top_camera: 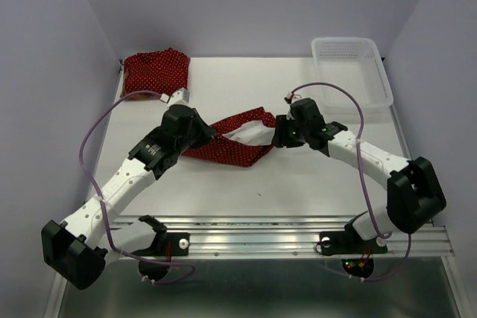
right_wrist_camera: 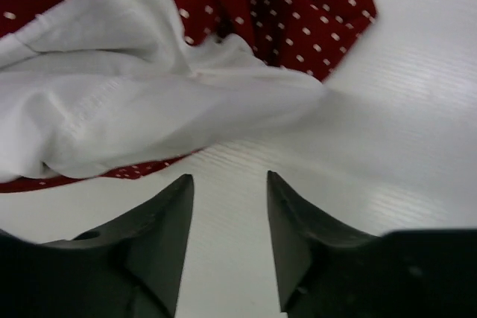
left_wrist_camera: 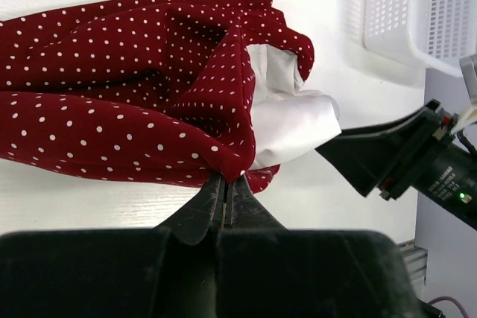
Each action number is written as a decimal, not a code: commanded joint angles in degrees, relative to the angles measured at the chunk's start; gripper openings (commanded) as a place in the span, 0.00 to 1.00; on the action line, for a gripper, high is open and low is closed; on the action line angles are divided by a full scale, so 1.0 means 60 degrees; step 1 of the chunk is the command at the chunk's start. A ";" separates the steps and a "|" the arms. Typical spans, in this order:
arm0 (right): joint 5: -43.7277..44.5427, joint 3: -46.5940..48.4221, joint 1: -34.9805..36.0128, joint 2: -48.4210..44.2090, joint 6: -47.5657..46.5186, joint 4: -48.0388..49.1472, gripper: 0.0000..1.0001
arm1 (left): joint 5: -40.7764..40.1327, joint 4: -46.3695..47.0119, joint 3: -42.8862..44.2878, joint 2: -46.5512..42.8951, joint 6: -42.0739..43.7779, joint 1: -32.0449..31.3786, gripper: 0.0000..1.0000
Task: Fold and stack the skirts
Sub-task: Flatten the skirt out
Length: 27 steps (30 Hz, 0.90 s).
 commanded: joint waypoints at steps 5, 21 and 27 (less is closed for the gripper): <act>-0.2154 0.0812 0.0222 0.1530 -0.0484 0.4460 0.38 | 0.0144 0.0516 -0.0295 -0.0271 0.0003 0.0017 0.00; -0.3692 0.0388 0.3256 0.3318 0.0381 0.4844 0.33 | -0.1028 0.0223 -0.0383 -0.0565 -0.0348 0.0017 0.00; -0.2640 0.1280 0.3387 0.2529 -0.0688 0.3644 0.40 | -0.0984 0.0165 -0.0558 -0.0638 -0.0480 0.0031 0.00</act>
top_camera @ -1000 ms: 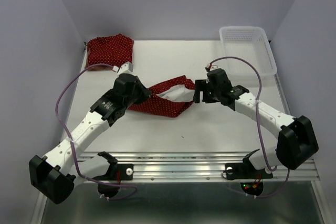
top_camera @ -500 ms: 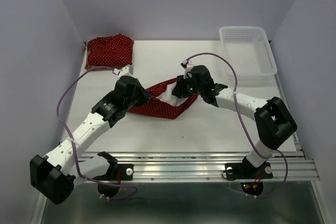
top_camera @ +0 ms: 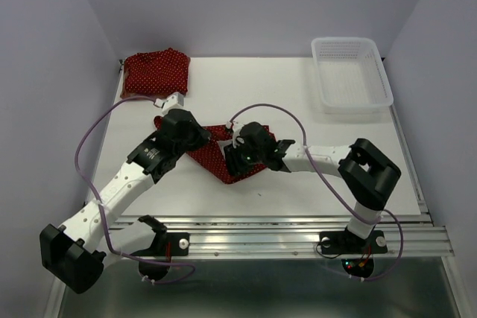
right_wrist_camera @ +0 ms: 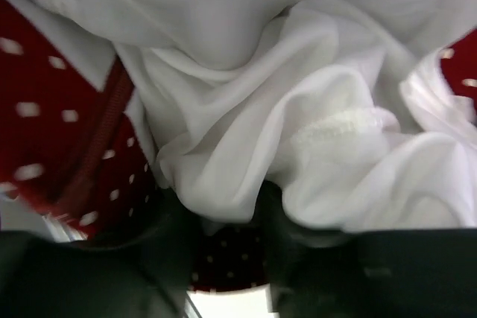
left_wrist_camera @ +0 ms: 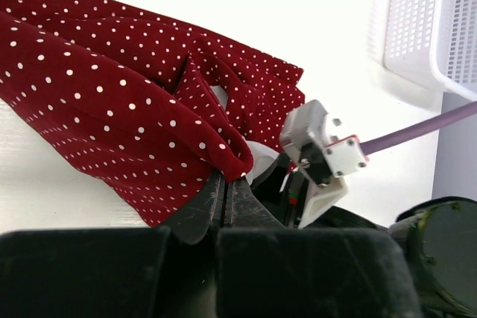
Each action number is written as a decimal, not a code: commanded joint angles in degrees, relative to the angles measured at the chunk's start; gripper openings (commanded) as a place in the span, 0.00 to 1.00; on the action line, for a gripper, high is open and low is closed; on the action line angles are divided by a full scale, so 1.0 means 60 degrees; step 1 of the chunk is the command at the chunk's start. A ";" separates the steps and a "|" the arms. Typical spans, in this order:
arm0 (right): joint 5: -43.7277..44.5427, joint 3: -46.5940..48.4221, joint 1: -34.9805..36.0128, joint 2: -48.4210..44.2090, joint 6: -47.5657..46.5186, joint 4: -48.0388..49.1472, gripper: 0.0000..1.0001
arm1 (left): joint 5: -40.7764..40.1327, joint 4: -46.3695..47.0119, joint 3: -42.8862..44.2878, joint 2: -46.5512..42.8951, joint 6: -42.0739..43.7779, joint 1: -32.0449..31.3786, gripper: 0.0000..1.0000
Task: Fold and stack the skirts
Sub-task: Flatten the skirt out
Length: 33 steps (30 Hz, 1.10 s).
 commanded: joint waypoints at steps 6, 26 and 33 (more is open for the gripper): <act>0.1468 0.1277 0.0003 -0.2515 -0.0722 -0.0787 0.96 | -0.0215 0.0201 -0.0393 -0.0544 -0.0321 0.0021 0.00; 0.5809 0.0778 -0.1696 -0.1834 0.0305 -0.3497 1.00 | -0.0288 -0.0049 -0.0495 -0.0939 -0.0365 0.0035 0.00; 0.2773 0.1085 -0.0851 -0.1026 -0.0384 -0.2487 1.00 | -0.0288 0.0010 -0.0627 -0.1057 -0.0423 0.0035 0.00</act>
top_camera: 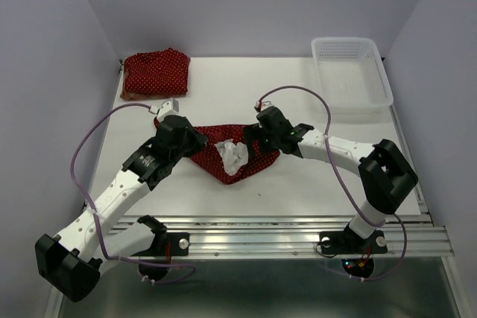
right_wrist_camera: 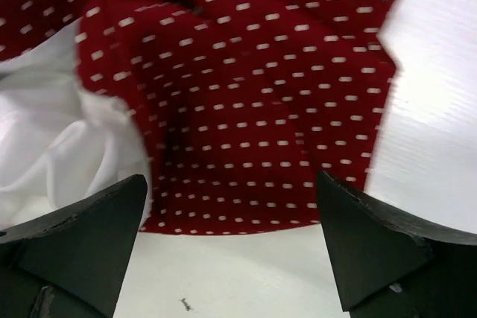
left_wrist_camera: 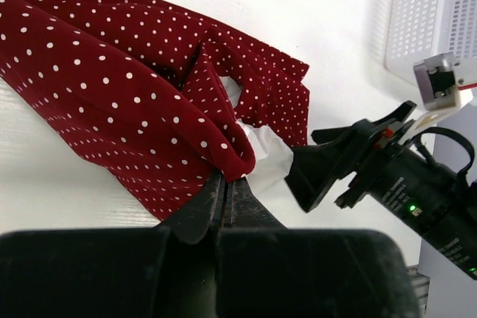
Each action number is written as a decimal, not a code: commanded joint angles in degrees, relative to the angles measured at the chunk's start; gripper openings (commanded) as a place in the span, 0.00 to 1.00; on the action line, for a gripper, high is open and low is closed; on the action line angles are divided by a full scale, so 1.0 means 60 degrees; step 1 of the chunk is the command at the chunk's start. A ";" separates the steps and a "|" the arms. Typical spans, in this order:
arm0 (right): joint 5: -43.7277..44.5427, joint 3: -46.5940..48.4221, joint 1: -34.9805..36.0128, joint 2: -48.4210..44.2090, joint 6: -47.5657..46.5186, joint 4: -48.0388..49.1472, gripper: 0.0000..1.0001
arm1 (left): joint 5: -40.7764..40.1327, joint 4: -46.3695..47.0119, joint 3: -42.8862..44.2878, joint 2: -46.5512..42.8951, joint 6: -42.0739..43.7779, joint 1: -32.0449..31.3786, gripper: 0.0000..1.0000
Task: Fold and stack the skirts
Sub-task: Flatten the skirt out
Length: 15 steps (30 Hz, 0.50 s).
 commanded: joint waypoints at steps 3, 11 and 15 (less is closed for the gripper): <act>-0.1978 0.0734 0.1178 0.0564 -0.0477 0.1066 1.00 | -0.0179 0.0218 -0.0245 -0.0427 -0.0117 0.0017 0.00; -0.1516 0.1466 0.1617 0.1750 -0.0213 0.0966 1.00 | -0.0179 0.0232 -0.0333 -0.0544 -0.0147 0.0032 0.00; -0.0473 0.2067 0.1617 0.2351 -0.0052 0.0059 1.00 | -0.0194 0.0159 -0.0304 -0.0588 -0.0132 0.0032 0.00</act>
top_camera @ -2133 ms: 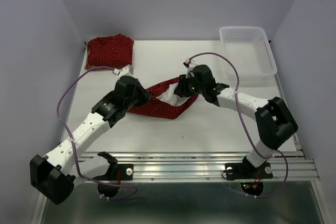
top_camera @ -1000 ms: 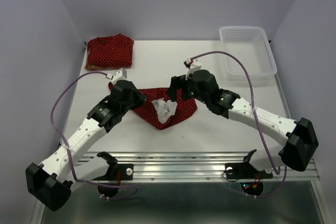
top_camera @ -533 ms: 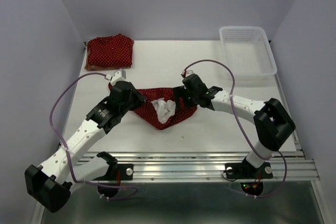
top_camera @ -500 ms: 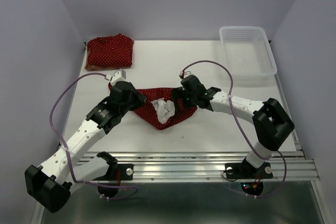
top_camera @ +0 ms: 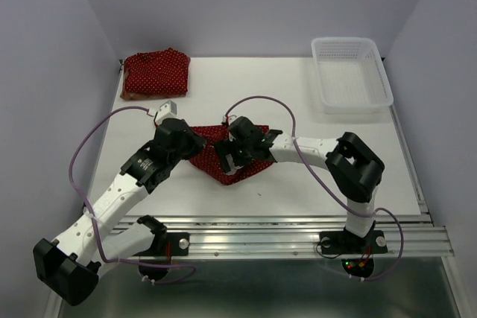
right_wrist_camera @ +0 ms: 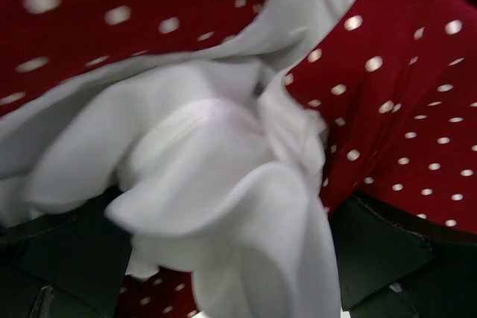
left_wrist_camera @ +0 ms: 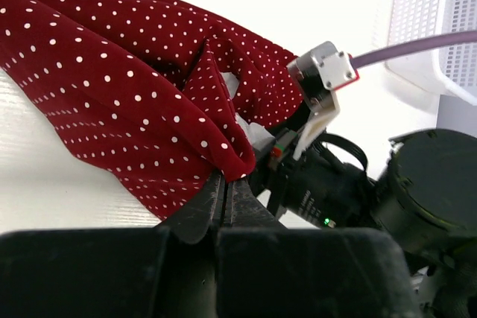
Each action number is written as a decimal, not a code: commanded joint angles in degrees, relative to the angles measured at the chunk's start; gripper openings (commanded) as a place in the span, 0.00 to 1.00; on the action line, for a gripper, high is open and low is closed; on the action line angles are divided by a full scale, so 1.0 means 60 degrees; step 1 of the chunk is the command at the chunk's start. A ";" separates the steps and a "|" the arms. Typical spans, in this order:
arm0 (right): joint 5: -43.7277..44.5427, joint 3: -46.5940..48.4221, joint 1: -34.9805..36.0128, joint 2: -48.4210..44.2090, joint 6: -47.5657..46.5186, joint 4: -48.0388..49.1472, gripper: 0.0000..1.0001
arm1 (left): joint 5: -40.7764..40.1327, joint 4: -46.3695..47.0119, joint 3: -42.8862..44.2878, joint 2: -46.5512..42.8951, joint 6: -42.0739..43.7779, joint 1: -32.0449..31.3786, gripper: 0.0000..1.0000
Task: Fold and stack the skirts
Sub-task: Flatten the skirt out
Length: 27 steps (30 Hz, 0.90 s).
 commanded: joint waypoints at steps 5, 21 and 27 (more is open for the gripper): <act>0.0833 0.0490 -0.0033 -0.0537 -0.0264 -0.0647 1.00 | -0.0307 0.0123 -0.0001 -0.0250 -0.0048 0.0017 0.00; 0.1872 -0.0755 -0.1114 -0.3441 0.0347 -0.0076 1.00 | -0.0512 -0.0346 0.0058 -0.0205 -0.0209 0.0032 0.00; 0.0758 -0.0947 -0.2318 -0.2666 0.0660 -0.0120 1.00 | -0.0571 -0.0463 0.0072 -0.0147 -0.0297 0.0017 0.00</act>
